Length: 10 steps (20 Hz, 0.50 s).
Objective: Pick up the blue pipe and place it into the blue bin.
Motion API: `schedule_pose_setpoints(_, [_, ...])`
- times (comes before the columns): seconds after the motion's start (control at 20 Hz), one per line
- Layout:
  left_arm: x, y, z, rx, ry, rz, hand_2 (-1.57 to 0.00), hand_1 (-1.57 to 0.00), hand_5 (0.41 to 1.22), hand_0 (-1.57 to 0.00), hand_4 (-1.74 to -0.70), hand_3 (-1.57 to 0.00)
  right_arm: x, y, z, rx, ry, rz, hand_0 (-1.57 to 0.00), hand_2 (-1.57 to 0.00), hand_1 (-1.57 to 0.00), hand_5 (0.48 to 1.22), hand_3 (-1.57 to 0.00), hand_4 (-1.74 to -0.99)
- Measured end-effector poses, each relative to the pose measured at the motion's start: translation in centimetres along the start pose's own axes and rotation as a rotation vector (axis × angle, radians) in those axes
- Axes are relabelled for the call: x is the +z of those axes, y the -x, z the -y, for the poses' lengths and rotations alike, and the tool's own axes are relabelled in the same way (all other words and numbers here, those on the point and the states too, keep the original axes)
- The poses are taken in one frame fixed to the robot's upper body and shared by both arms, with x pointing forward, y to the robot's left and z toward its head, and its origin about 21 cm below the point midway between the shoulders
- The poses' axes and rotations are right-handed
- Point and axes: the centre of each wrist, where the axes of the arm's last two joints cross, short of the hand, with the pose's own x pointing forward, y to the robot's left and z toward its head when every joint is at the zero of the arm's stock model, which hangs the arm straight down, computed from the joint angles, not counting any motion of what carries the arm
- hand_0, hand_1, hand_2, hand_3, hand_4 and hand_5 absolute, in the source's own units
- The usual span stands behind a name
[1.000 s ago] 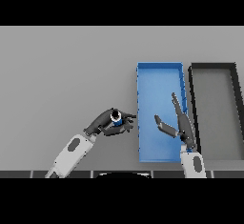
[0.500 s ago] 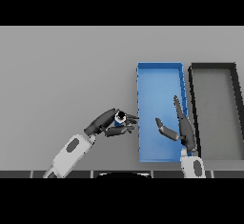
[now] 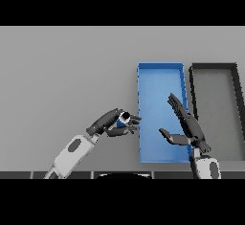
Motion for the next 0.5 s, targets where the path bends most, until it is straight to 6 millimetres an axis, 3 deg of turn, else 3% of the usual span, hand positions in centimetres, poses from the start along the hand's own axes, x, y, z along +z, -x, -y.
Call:
schedule_pose_setpoints(0.2, [0.3, 0.4, 0.1, -0.012, -0.007, 0.005, -1.57, -1.57, 1.221, -1.57, -1.74, -1.49, -2.3, -3.9, -1.1, 0.027, -0.221, -0.016, 0.00, 0.00, 0.00, 0.502, 0.00, -1.306])
schedule_pose_setpoints(0.5, [0.2, 0.2, -0.3, -0.004, 0.009, 0.009, -1.57, -1.57, 1.221, -1.57, -1.74, -1.49, -6.7, -5.8, -3.6, 0.120, -0.446, -0.019, 0.00, 0.00, 0.00, 0.527, 0.00, -1.276])
